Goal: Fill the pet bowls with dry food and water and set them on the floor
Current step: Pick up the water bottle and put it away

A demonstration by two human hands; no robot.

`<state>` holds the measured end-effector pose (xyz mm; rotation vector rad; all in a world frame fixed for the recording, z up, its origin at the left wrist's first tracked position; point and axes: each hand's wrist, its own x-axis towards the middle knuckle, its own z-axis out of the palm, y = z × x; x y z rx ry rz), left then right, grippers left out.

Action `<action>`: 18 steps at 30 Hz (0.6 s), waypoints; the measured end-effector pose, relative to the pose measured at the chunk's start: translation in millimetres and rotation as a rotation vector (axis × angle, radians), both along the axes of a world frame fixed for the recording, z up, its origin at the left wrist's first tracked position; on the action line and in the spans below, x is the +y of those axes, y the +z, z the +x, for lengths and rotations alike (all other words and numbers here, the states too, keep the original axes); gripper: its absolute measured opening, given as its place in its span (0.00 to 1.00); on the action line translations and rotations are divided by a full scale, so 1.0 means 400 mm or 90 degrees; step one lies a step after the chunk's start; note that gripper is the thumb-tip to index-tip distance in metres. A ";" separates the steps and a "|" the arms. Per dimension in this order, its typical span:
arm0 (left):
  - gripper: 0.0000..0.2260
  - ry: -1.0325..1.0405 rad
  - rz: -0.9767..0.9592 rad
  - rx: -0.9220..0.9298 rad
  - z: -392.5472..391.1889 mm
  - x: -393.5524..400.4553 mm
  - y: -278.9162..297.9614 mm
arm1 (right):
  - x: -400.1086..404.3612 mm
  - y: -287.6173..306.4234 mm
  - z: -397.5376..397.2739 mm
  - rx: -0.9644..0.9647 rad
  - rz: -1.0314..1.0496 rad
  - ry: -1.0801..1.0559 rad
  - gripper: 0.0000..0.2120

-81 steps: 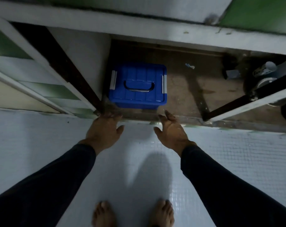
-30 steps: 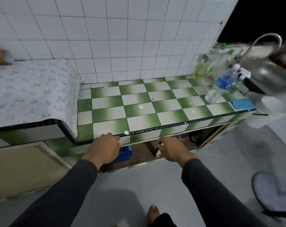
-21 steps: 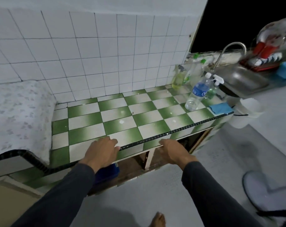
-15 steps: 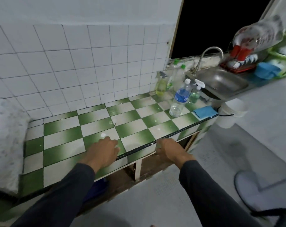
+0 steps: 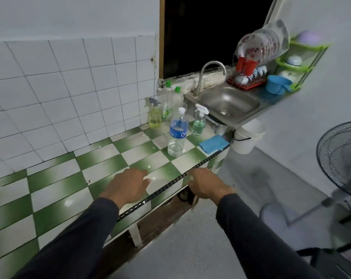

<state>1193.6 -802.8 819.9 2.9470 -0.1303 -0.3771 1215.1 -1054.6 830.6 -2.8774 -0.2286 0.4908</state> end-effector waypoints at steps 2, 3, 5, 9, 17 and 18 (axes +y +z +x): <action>0.20 -0.009 0.000 -0.003 0.037 -0.020 -0.001 | -0.015 0.000 0.034 -0.001 -0.008 -0.008 0.16; 0.20 -0.014 0.001 -0.004 0.057 -0.028 -0.001 | -0.021 -0.002 0.051 -0.001 -0.007 -0.011 0.17; 0.20 -0.021 0.003 -0.004 0.099 -0.041 -0.006 | -0.031 -0.007 0.085 0.003 -0.004 -0.016 0.17; 0.20 -0.038 0.011 0.008 0.188 -0.062 -0.021 | -0.046 -0.023 0.162 0.004 -0.014 -0.012 0.17; 0.22 -0.050 -0.015 0.022 0.403 -0.067 -0.069 | -0.045 -0.034 0.362 0.011 -0.014 -0.031 0.20; 0.22 -0.051 -0.022 0.028 0.429 -0.064 -0.072 | -0.043 -0.033 0.386 0.010 -0.013 -0.037 0.20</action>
